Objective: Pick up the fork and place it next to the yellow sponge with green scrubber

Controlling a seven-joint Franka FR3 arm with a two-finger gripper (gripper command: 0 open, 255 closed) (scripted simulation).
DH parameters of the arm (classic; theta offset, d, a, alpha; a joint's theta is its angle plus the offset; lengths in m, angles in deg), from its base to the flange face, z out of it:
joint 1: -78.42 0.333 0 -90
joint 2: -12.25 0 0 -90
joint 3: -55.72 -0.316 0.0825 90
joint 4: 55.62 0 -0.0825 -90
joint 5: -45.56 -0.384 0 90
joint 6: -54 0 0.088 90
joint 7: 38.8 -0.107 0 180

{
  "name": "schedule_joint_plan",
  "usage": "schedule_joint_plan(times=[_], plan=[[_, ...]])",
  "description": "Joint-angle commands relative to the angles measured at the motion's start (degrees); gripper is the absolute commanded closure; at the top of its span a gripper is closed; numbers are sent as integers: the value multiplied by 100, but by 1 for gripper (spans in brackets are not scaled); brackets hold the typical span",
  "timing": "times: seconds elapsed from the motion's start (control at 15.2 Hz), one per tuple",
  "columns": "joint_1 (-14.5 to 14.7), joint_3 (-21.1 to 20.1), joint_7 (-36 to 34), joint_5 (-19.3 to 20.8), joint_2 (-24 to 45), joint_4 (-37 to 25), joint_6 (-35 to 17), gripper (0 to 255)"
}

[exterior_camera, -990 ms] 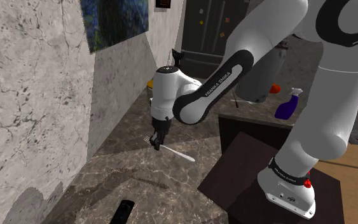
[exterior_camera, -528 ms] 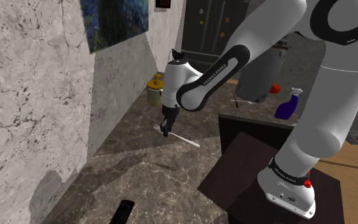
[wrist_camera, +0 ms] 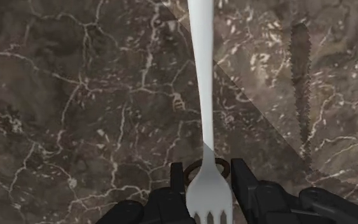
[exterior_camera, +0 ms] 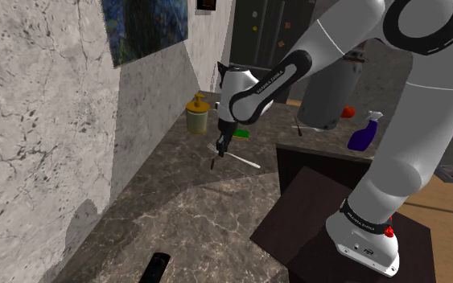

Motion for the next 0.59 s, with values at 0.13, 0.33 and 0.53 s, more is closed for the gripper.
schedule_joint_plan(times=[0.13, 0.33, 0.53], plan=[[-352, 211, 597, -17, 199, -286, 99, 255], [-602, 351, 1006, -30, 365, -546, 202, 255], [-838, 477, 1386, -36, 564, -860, 327, 255]])
